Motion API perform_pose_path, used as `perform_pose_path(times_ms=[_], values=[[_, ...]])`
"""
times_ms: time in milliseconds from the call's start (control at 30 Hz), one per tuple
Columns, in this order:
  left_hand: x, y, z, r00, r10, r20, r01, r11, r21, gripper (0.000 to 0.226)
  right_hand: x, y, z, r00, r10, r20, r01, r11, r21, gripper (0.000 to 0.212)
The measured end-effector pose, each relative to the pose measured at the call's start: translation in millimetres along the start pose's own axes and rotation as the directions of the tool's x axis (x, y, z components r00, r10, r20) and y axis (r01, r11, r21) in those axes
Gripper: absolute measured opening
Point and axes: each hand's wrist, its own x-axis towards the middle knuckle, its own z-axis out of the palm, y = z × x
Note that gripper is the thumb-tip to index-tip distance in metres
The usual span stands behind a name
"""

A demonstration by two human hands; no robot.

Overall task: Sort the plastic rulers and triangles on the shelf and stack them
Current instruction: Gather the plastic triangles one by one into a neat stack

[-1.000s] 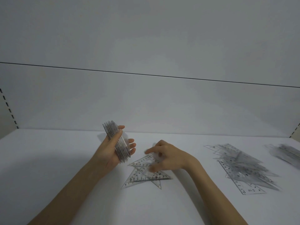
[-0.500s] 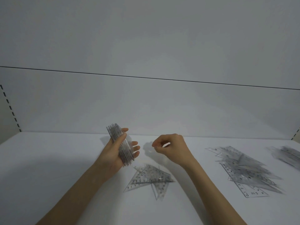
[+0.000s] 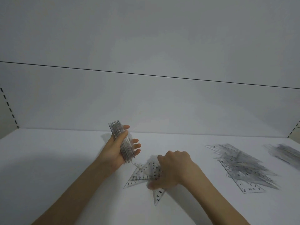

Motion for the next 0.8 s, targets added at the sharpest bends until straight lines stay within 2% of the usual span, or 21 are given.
perform_pose_path(times_ms=[167, 300, 367, 433, 500, 567, 667, 800], values=[[-2.6, 0.7, 0.4, 0.999, -0.014, 0.036, 0.013, 1.000, 0.019, 0.015, -6.1, -0.4, -1.9, 0.999, -0.030, 0.014, 0.029, 0.997, 0.077, 0.045], [-6.3, 2.4, 1.1, 0.997, -0.030, 0.065, 0.030, 0.999, 0.011, 0.015, -9.0, 10.4, -10.9, 1.000, 0.004, 0.010, -0.005, 0.986, 0.164, 0.057], [-7.3, 3.0, 0.3, 0.997, -0.036, 0.073, 0.036, 0.999, 0.011, 0.015, -6.5, 19.6, -22.1, 0.995, 0.033, -0.089, -0.011, 0.972, 0.236, 0.059], [-8.3, 3.1, -0.2, 0.996, -0.041, 0.082, 0.041, 0.999, 0.008, 0.017, -0.7, 23.8, -35.6, 0.969, 0.058, -0.241, 0.044, 0.918, 0.395, 0.056], [-9.4, 2.7, 0.7, 0.993, -0.049, 0.109, 0.051, 0.999, -0.017, 0.023, 8.8, 16.0, -44.8, 0.911, 0.078, -0.405, 0.187, 0.796, 0.575, 0.055], [-11.0, 2.3, 3.1, 0.987, -0.053, 0.152, 0.060, 0.997, -0.040, 0.036, 20.8, 0.5, -46.3, 0.861, 0.065, -0.505, 0.328, 0.688, 0.647, 0.058], [-12.6, 2.2, 5.9, 0.973, -0.053, 0.223, 0.061, 0.998, -0.030, 0.045, 40.0, -16.5, -35.6, 0.857, 0.038, -0.513, 0.388, 0.608, 0.693, 0.066], [-12.7, 4.1, 3.3, 0.970, -0.007, 0.244, 0.024, 0.997, -0.067, 0.039, 56.1, -14.1, -21.8, 0.881, 0.030, -0.472, 0.361, 0.604, 0.711, 0.065]])
